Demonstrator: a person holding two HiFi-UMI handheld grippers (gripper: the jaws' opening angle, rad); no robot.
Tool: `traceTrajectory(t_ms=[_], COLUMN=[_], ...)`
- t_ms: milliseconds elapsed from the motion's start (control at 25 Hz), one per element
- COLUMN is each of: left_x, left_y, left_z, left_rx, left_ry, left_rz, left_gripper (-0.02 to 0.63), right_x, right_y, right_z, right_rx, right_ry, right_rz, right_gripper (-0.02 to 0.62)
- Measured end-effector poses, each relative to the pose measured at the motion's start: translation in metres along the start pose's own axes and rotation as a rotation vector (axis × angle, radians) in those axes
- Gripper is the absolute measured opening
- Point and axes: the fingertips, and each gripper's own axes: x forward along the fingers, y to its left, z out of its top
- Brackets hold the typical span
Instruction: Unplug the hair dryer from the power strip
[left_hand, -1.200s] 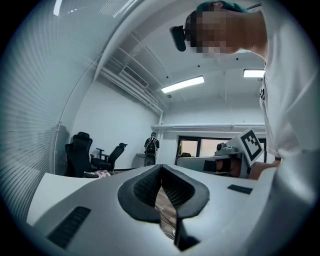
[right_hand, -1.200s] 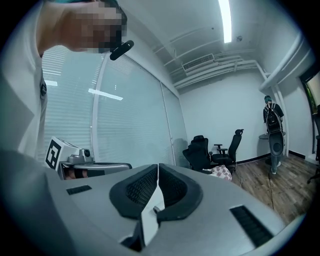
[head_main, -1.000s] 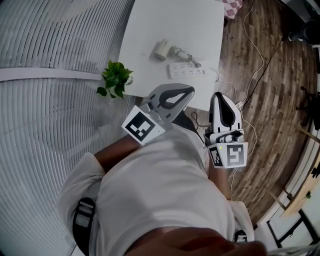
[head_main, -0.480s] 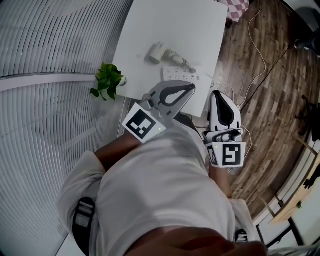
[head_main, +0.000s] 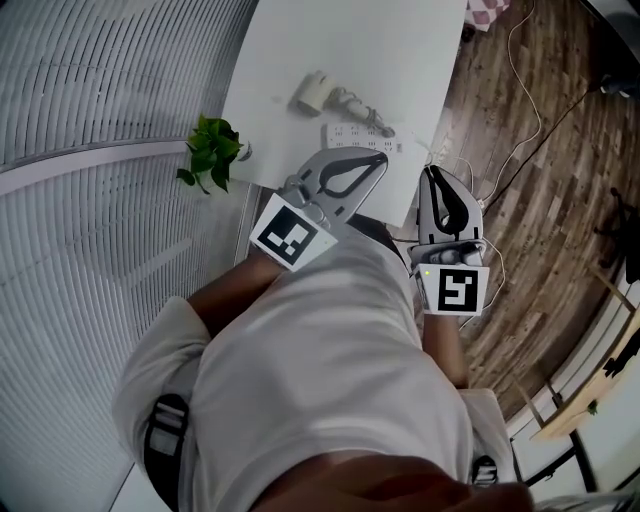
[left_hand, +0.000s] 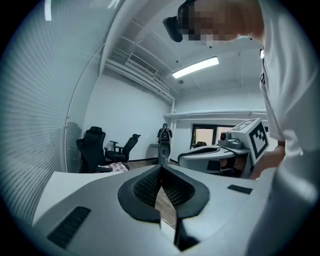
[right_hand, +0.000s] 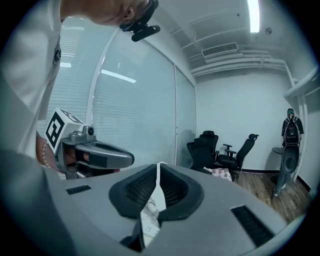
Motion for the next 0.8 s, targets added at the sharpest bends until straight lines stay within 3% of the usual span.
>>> traceTrajectory(t_ms=[440, 800], left_x=[0.012, 0.021], left_y=[0.022, 0.047], left_z=[-0.061, -0.143], left_rx=[0.052, 0.093], left_ry=[0.159, 0.355], left_rz=[-0.055, -0.074], left_gripper=[0.029, 0.029], right_x=[0.045, 0.079], right_y=[0.011, 0.021], right_z=[-0.046, -0.125], right_rx=[-0.042, -0.066], right_ry=[0.084, 0.260], right_rz=[0.002, 0.041], right_gripper=[0.035, 0.048])
